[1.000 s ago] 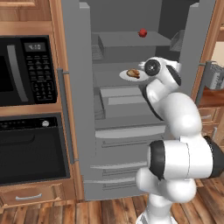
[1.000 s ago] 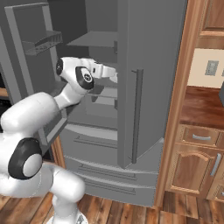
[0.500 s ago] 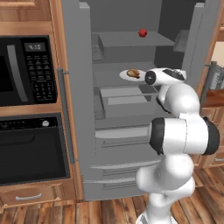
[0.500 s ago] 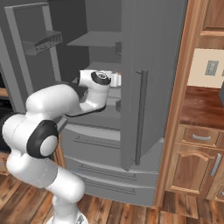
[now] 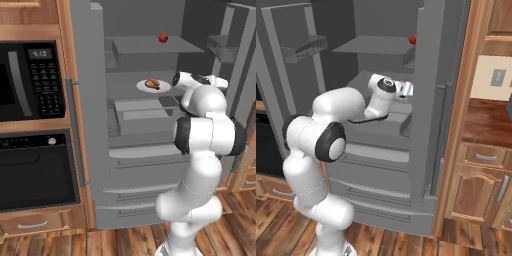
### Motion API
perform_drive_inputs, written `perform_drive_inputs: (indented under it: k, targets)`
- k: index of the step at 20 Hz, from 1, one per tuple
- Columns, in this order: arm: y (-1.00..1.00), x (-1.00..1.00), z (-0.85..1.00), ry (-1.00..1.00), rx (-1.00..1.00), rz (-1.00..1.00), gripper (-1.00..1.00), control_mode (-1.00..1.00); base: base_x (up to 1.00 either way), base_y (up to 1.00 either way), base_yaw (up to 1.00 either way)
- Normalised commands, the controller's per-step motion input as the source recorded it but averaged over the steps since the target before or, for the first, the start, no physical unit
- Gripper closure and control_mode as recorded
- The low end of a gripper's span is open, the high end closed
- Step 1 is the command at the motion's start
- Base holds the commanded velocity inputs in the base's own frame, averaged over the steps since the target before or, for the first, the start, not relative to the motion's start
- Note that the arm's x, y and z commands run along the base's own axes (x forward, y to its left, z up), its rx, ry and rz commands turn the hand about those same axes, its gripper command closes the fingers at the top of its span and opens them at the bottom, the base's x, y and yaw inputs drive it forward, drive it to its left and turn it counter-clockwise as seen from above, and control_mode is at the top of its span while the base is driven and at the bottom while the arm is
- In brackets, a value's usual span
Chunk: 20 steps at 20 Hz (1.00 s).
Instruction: Retrieve the chicken drumstick from the fridge and place it on the saucepan with marinade on the stove.
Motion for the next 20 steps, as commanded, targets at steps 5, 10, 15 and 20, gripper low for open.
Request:
perform_drive_inputs:
  k: [5,10,15,20]
  targets:
    - [-0.71,-0.81,0.04,0.15,0.09,-0.13,-1.0,-1.0,0.0,0.0,0.0]
    - [0.75,-0.92,0.0,-0.11,0.23,0.03,-1.0,-1.0,0.0,0.0,0.0]
    - [1.0,-0.59,0.02,-0.12,0.24,0.09,-1.0,-1.0,0.0,0.0,0.0]
    - [0.9,-0.23,0.02,-0.01,0.32,0.31,-1.0,-1.0,0.0,0.0,0.0]
